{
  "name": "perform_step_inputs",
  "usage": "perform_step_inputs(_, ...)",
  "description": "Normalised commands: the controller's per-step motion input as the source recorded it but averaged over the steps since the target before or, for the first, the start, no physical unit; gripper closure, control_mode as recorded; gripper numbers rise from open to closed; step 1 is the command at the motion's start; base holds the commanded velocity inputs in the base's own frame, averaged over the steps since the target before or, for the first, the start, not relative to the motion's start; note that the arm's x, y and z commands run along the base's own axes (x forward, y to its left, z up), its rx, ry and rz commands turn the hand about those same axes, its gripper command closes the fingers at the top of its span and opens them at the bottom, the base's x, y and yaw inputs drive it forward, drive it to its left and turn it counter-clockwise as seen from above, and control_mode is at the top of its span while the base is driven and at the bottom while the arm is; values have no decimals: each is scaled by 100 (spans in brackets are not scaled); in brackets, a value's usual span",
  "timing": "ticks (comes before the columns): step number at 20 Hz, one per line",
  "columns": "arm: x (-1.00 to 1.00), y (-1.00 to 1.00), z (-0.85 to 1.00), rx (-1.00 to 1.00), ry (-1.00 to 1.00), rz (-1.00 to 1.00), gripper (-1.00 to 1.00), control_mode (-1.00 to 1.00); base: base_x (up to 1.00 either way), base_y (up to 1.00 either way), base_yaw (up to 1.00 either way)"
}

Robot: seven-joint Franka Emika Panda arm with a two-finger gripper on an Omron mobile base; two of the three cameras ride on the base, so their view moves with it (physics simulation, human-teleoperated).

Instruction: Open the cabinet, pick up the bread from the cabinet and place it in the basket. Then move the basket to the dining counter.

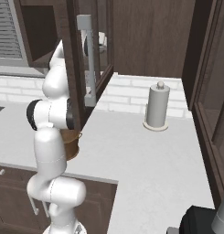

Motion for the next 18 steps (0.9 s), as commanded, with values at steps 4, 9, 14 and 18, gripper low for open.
perform_step_inputs(4,0,0,-32,0,-1,1,100,-100,0,0,0)
perform_step_inputs(9,-10,0,-37,0,-11,3,100,-100,0,0,0)
perform_step_inputs(14,-14,0,-38,0,-20,5,100,-100,0,0,0)
perform_step_inputs(18,-25,9,-8,1,-11,3,100,-100,0,0,0)
